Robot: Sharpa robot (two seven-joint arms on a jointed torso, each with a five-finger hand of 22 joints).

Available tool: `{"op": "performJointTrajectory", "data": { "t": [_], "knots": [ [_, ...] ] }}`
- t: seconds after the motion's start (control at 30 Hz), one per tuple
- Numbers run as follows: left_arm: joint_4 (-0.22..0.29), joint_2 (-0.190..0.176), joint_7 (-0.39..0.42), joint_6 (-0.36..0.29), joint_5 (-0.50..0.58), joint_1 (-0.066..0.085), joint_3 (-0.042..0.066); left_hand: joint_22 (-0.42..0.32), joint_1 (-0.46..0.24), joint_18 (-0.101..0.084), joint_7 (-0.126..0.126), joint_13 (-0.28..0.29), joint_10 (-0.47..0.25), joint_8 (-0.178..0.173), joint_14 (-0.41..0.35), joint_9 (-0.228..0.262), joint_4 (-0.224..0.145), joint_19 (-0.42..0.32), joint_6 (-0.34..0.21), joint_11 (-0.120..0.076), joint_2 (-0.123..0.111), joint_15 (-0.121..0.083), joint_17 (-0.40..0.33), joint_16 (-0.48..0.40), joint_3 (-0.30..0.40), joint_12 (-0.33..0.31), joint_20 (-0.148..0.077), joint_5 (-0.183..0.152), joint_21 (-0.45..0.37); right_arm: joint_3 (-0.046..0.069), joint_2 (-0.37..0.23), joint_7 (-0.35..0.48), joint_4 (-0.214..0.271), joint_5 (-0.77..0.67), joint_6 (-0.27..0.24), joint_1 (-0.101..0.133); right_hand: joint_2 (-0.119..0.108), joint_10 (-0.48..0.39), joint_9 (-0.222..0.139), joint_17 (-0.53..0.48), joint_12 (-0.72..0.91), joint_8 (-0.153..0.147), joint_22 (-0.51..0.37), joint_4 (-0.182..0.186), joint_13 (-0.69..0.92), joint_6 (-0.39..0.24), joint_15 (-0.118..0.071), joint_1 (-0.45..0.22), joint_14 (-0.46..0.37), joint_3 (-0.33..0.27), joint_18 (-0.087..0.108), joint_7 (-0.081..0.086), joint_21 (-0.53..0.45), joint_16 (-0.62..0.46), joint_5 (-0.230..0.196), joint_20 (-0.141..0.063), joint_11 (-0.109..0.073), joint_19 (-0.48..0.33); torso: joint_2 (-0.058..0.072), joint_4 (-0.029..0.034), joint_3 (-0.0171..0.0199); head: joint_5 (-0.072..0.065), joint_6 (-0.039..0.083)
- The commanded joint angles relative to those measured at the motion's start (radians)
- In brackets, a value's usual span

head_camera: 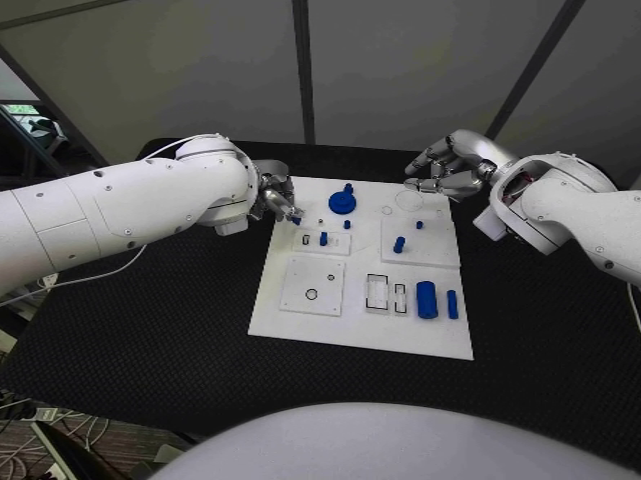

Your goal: Assemble the parts on the task board

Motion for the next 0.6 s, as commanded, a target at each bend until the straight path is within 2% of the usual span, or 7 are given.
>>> {"op": "performJointTrajectory", "data": {
  "t": [0.03,0.1,0.27,0.6],
  "knots": [
    [0.004,0.008,-0.05,-0.045,0.014,0.0,-0.005,0.137,-0.019,-0.033,-0.004,0.0,0.079,0.006,0.031,0.004,-0.143,0.013,0.01,-0.068,-0.007,-0.008,0.084,0.006,0.153,0.003,0.0,0.025,0.017,0.001,-0.001,0.003,0.003,0.002,-0.011,0.002,0.003,-0.008,-0.001,0.001,-0.001,0.006,-0.001,0.001,0.002,-0.004,-0.007,0.001,0.032,0.006,0.012,-0.003,-0.005,-0.003,0.004,-0.003,-0.001,-0.005,0.001,-0.0002,0.0001,-0.003,0.0],
    [0.005,0.014,-0.054,-0.034,0.014,-0.001,-0.011,0.141,-0.03,-0.036,-0.006,0.0,0.083,0.008,0.035,0.007,-0.15,0.019,0.013,-0.07,-0.014,-0.01,0.092,0.008,0.161,0.003,-0.002,0.046,0.036,0.001,0.0,0.003,0.003,0.002,-0.011,0.002,0.003,-0.008,-0.001,0.001,-0.001,0.006,-0.001,0.001,0.002,-0.004,-0.007,0.001,0.032,0.006,0.012,-0.003,-0.005,-0.003,0.004,-0.003,-0.001,-0.005,0.001,0.0,-0.0004,-0.004,0.0],
    [0.005,0.029,-0.061,-0.016,0.014,-0.004,-0.021,0.143,-0.035,-0.038,-0.007,0.001,0.085,0.009,0.036,0.008,-0.153,0.022,0.015,-0.071,-0.016,-0.011,0.094,0.009,0.166,0.003,-0.003,0.052,0.047,0.001,0.0,0.003,0.003,0.002,-0.01,0.002,0.003,-0.008,-0.001,0.001,-0.001,0.006,-0.001,0.001,0.002,-0.004,-0.007,0.001,0.032,0.006,0.012,-0.003,-0.005,-0.003,0.004,-0.003,-0.001,-0.005,0.001,0.0009,-0.0016,-0.007,0.0],
    [0.014,0.033,-0.068,-0.008,-0.003,-0.008,-0.025,0.144,-0.038,-0.038,-0.007,0.001,0.086,0.01,0.037,0.009,-0.157,0.024,0.016,-0.071,-0.018,-0.011,0.096,0.01,0.168,0.004,-0.004,0.055,0.052,0.001,0.0,0.003,0.002,0.002,-0.01,0.002,0.003,-0.008,-0.001,0.001,-0.001,0.006,-0.001,0.001,0.002,-0.004,-0.007,0.001,0.032,0.006,0.012,-0.003,-0.005,-0.003,0.004,-0.003,-0.001,-0.005,0.0,0.0023,-0.0015,-0.009,0.0]
  ]
}}
